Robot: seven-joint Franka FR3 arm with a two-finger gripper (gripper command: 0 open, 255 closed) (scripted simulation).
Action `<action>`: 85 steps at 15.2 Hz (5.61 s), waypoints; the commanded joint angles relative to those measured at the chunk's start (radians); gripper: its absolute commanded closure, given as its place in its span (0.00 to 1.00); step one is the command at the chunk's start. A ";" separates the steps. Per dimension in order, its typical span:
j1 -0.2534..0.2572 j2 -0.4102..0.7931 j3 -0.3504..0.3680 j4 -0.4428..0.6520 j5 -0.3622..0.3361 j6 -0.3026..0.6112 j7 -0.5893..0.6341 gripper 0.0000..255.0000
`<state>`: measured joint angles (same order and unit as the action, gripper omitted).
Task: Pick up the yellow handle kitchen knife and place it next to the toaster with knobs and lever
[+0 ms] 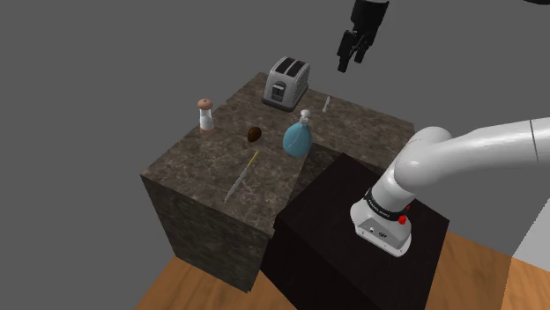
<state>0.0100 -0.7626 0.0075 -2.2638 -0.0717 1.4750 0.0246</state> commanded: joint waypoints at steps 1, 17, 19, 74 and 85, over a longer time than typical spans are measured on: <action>0.000 0.000 0.000 0.000 0.000 0.000 0.000 0.00; -0.049 0.164 0.249 -0.346 0.192 0.509 0.558 0.00; -0.058 0.223 0.283 -0.361 0.209 0.585 0.627 0.00; 0.035 1.355 0.223 0.037 -0.239 1.312 1.726 1.00; -0.022 1.208 0.297 -0.006 -0.172 1.207 1.679 1.00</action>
<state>-0.0073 0.4596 0.2971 -2.2661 -0.2513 2.6923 1.7085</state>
